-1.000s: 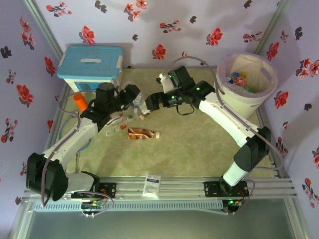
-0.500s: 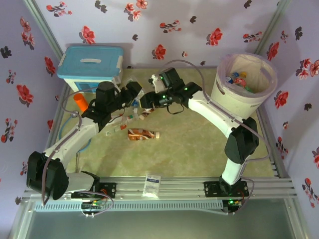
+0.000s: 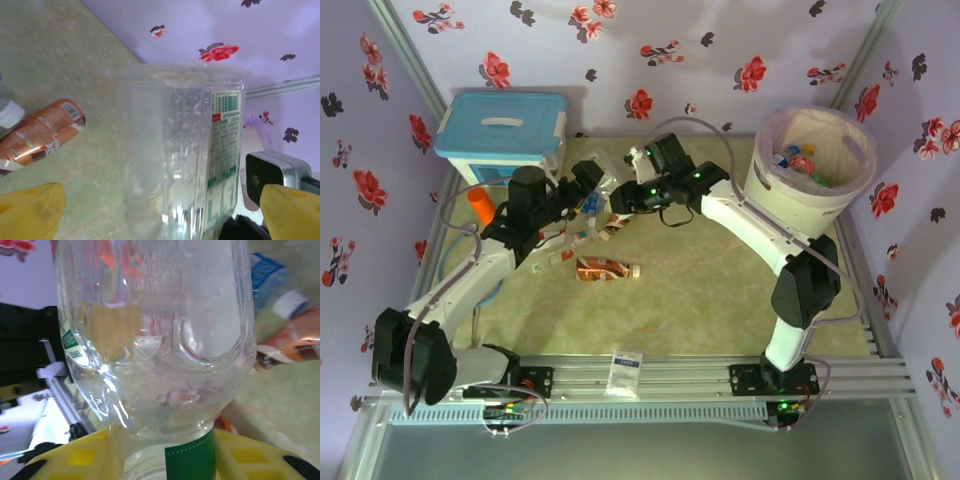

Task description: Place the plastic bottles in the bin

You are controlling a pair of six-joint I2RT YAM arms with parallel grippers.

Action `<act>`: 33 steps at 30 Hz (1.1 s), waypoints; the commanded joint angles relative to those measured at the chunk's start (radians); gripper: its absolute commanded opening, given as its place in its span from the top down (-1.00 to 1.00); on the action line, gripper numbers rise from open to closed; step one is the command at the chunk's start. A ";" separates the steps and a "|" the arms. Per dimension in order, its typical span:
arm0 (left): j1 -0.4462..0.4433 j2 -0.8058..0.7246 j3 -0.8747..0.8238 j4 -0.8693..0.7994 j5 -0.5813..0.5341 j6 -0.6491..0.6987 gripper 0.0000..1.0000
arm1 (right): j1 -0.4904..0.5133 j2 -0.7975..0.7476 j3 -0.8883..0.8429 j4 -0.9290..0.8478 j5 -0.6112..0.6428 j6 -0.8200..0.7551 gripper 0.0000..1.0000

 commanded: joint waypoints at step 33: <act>-0.103 -0.061 -0.056 -0.602 -0.193 0.402 -0.99 | -0.777 -0.127 0.332 -0.583 0.606 -0.273 0.37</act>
